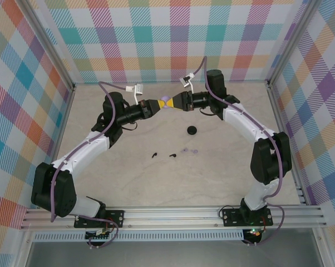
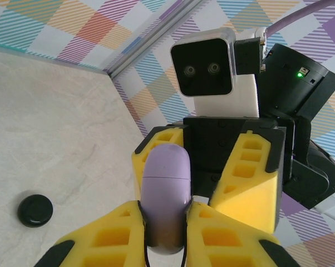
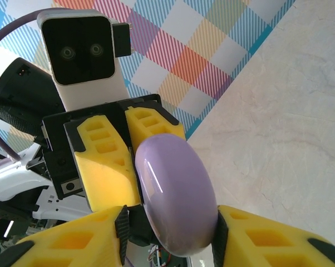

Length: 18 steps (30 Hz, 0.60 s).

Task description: Insert the wireless bluetooth earbuds into the charging case

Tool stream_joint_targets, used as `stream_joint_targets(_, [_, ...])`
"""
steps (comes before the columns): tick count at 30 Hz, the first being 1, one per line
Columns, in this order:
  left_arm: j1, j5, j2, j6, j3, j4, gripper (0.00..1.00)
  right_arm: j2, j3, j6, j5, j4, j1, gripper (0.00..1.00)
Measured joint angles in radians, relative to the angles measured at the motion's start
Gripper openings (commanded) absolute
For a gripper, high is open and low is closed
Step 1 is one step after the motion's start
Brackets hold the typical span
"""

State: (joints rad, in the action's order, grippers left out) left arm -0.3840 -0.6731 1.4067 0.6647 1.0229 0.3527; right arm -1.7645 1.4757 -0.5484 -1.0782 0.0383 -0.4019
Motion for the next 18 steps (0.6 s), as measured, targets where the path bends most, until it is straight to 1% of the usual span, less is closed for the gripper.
stream_joint_targets(4, [0.000,0.001,0.000,0.000,0.000,0.006,0.18,-0.006,0.000,-0.003,0.000,0.000,0.003,0.23])
stream_joint_targets(6, [0.000,0.002,0.000,0.000,0.000,0.005,0.26,-0.006,0.002,0.002,-0.003,0.005,0.006,0.19])
stream_joint_targets(7, [0.000,0.002,0.000,-0.001,0.000,0.005,0.28,-0.006,0.006,0.010,-0.005,0.015,0.006,0.18])
stream_joint_targets(12, [0.000,-0.002,-0.003,-0.007,0.000,-0.013,0.35,-0.006,0.044,0.071,0.004,0.110,0.002,0.16])
stream_joint_targets(18, [0.000,-0.050,-0.003,-0.008,0.010,-0.043,0.36,-0.006,0.070,0.148,0.000,0.206,-0.003,0.17])
